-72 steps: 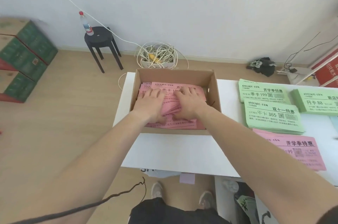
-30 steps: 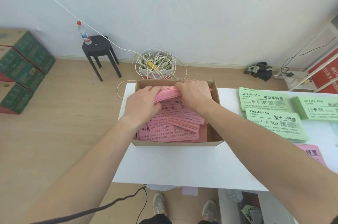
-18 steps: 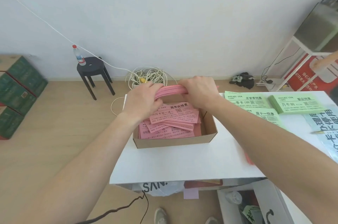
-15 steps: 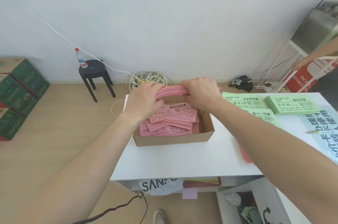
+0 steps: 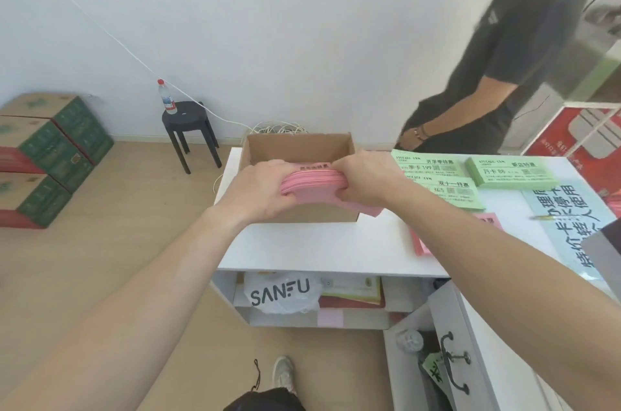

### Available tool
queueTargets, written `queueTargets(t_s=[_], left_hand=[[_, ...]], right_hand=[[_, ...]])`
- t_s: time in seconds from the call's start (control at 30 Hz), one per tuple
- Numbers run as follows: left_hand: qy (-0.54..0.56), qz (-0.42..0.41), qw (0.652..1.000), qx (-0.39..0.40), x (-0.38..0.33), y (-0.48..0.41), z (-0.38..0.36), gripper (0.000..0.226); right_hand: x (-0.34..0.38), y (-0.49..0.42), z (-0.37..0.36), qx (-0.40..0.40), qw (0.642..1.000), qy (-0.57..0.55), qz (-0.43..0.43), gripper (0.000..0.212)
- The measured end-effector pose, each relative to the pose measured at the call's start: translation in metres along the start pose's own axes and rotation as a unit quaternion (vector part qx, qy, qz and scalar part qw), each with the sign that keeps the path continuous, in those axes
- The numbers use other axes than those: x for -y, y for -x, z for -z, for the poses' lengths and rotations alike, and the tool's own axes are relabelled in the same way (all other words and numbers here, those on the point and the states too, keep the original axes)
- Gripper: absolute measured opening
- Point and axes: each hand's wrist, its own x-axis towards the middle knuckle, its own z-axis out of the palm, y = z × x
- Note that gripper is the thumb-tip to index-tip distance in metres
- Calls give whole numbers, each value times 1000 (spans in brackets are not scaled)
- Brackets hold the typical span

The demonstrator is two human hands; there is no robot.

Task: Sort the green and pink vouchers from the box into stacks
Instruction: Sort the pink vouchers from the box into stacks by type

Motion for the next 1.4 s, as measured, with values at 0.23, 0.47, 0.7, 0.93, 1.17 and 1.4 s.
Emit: queueTargets(t_s=[0.23,0.47,0.7,0.93,1.17,1.4], left_hand=[[43,29,996,74,8,19,-64,38],[54,48,986,154,29,-5,-117,49],[98,72,983,139,43,-15,-131,47],[194,157,966,62,50,4,-141,36],[338,244,909,0,42,22,-148,43],[403,280,871,5,40,22,-154,44]], right_hand=[[10,9,-67,71,997,-20,3,11],[3,-7,-122,158,985,-57,-44,11],[-4,-13,-145,159,983,-75,-59,12],[-17,8,-153,149,977,-92,-120,19],[-35,38,-161,110,937,-222,-246,23],[-50,63,-182,24,820,-492,-290,33]])
